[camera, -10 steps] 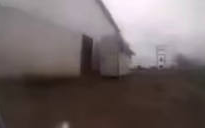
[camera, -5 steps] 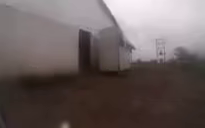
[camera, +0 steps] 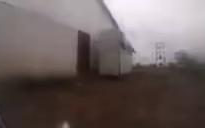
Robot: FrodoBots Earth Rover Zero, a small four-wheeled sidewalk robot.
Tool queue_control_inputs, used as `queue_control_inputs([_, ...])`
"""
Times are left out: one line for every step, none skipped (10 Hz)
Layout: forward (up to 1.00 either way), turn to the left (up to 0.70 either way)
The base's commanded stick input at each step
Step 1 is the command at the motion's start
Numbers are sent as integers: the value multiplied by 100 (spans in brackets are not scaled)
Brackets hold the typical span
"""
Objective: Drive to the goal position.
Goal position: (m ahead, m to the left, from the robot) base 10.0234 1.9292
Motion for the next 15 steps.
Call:
queue_control_inputs([70, -35])
queue_control_inputs([70, -35])
queue_control_inputs([70, -35])
queue_control_inputs([70, -35])
queue_control_inputs([70, -35])
queue_control_inputs([70, -35])
queue_control_inputs([70, -35])
queue_control_inputs([70, -35])
queue_control_inputs([70, -35])
queue_control_inputs([70, -30])
queue_control_inputs([70, -11])
queue_control_inputs([70, 0])
queue_control_inputs([70, 0])
queue_control_inputs([70, 0])
queue_control_inputs([70, 0])
